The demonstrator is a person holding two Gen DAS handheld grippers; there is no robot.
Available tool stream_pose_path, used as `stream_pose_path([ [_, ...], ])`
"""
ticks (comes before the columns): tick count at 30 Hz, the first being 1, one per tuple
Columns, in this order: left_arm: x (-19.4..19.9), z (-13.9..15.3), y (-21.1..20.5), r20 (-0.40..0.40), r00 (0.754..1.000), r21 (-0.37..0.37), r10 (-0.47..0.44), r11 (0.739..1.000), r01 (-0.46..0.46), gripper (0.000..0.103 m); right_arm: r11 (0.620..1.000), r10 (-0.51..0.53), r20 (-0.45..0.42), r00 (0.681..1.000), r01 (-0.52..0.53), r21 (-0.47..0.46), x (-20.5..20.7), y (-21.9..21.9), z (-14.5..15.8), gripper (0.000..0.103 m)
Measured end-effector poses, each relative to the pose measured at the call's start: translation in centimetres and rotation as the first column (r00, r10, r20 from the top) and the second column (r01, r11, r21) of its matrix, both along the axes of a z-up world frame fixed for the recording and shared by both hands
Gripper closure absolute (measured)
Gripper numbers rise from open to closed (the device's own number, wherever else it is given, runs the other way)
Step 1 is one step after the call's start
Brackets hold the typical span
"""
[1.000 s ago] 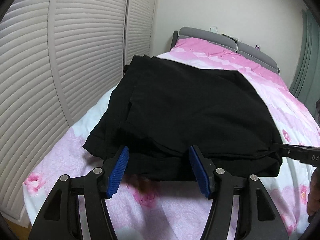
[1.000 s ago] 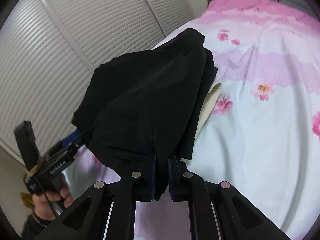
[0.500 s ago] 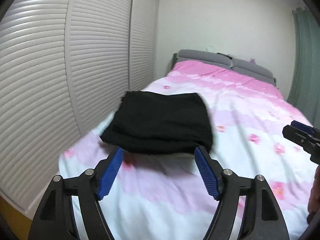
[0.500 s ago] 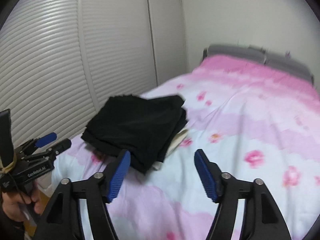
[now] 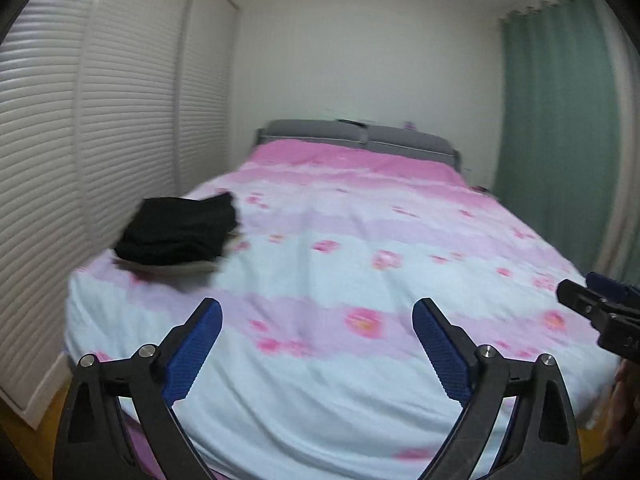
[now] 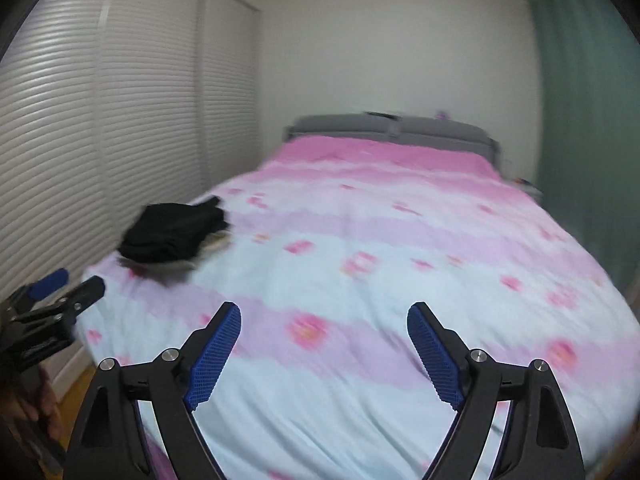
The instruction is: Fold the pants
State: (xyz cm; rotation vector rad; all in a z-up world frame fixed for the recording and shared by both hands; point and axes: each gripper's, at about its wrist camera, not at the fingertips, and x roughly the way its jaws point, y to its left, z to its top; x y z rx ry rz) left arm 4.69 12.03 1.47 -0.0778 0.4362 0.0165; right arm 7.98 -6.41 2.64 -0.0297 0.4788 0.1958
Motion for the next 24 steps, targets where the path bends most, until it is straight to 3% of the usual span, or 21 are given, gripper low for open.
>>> stream_pose_path([
  [4,-2.8,0.6,-5.8,0.007,0.998,0.031,-0.069,0.997,0.068,0.005,0.997,-0.079,-0.006,0.997,0.079,0.013,-4.6,-5.7,0.1,0.017],
  [10,-5.9,0.7,-9.7,0.002,0.996,0.049,-0.084,0.995,0.084,0.003,0.986,-0.165,0.029,0.986,0.165,0.004,-9.9,-10.8,0.2,0.017],
  [19,-10.5,0.1,-11.7,-0.004,1.0,0.089,-0.028,0.996,0.028,0.003,0.978,-0.208,0.08,0.975,0.207,0.017,-16.3,-13.4,0.2,0.017],
  [24,-13.7,0.0,-12.3,0.034,0.999,0.089,-0.03,0.996,0.027,0.003,0.979,-0.201,0.094,0.975,0.202,0.004,-19.0,-13.1,-0.1,0.017],
])
